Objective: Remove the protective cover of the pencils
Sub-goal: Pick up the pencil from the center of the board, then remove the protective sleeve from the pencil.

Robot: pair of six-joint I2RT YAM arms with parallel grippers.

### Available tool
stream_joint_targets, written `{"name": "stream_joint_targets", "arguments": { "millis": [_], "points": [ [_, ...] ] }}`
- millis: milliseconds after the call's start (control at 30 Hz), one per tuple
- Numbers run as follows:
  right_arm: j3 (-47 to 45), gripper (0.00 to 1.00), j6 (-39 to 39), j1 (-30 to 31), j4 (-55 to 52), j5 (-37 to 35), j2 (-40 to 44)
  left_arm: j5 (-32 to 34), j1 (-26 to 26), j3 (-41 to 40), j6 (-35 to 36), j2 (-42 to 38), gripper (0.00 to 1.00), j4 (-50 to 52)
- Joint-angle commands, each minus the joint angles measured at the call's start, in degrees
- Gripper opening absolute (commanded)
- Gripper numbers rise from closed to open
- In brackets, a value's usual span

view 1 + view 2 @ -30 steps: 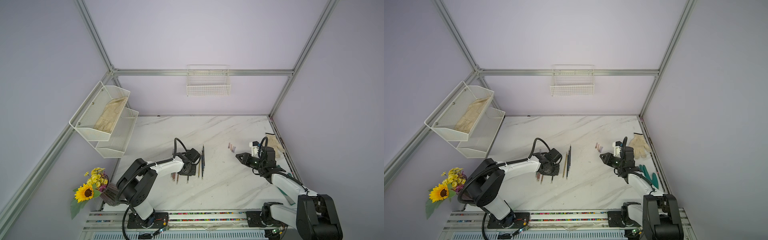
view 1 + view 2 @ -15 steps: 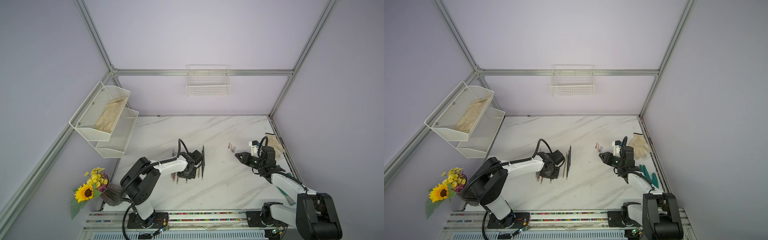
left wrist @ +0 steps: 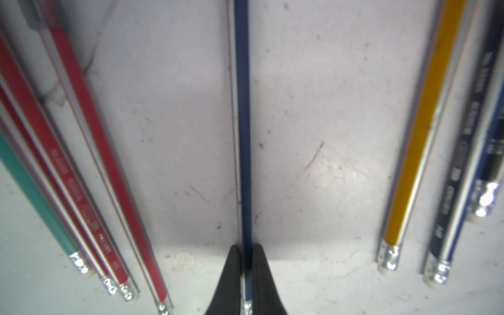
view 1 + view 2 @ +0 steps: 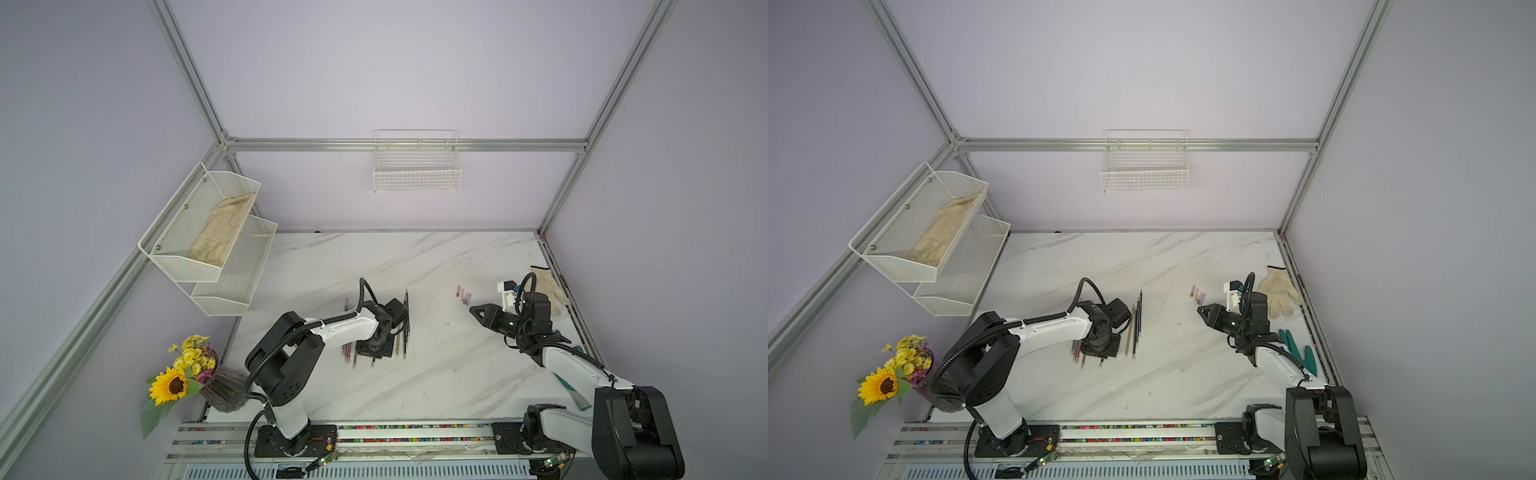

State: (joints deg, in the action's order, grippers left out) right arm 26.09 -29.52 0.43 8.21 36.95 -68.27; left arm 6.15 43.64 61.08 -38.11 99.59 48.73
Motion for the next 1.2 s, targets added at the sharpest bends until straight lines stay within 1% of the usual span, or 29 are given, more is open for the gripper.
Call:
{"name": "stream_joint_targets", "arguments": {
  "millis": [0,100,200,267,333,433,533,567,633,733,800,833,967,1167],
  "points": [
    [0.68,0.31,-0.18,0.28,1.82,-0.87,0.24,-0.71,-0.05,0.3,1.47,-4.15,0.04,0.41],
    [1.52,0.31,0.31,0.28,0.54,-1.69,0.75,0.78,-0.21,1.05,4.18,-9.5,0.0,0.84],
    [3.1,0.31,0.83,0.58,-0.81,-0.84,2.61,-0.88,-0.35,2.16,9.6,-15.02,0.0,0.23],
    [4.78,0.32,1.33,1.6,-1.95,0.08,3.48,-1.25,-0.36,2.77,12.44,-17.98,0.0,0.14],
    [5.7,0.32,0.06,3.91,-0.86,2.3,3.2,-2.19,-0.21,2.63,15.08,-21.78,0.0,-1.0],
    [6.16,0.32,-5.11,11.56,5.25,4.62,0.77,-6.25,-0.17,0.45,18.48,-26.57,0.0,-5.46],
    [8.07,0.33,-10.72,21.45,13.23,4.8,-3.73,-10.16,-0.22,-1.85,18.93,-30.67,0.0,-9.9],
    [9.0,0.34,-11.75,23.73,14.66,4.33,-5.14,-10.79,-0.16,-2.42,18.81,-31.46,0.0,-10.82],
    [10.99,0.34,-13.98,26.55,16.84,2.71,-7.8,-11.96,-0.13,-3.09,18.54,-32.61,0.0,-12.02],
    [14.36,0.34,-15.26,28.33,17.54,2.41,-9.95,-12.44,-0.04,-3.58,18.52,-32.89,0.0,-12.74],
    [16.76,0.39,-15.21,29.09,16.74,2.38,-11.86,-12.65,0.03,-3.69,18.6,-32.5,0.0,-13.02],
    [17.58,0.41,-15.12,29.4,16.46,2.34,-11.96,-12.78,-0.02,-3.64,18.55,-32.22,0.0,-13.05],
    [20.76,0.42,-14.8,30.19,15.17,2.07,-11.92,-13.55,0.01,-3.77,18.83,-31.82,0.0,-14.17],
    [24.29,0.42,-15.72,30.18,13.13,0.2,-13.47,-14.49,-0.04,-3.84,19.69,-31.27,0.0,-14.97]
  ]
}}
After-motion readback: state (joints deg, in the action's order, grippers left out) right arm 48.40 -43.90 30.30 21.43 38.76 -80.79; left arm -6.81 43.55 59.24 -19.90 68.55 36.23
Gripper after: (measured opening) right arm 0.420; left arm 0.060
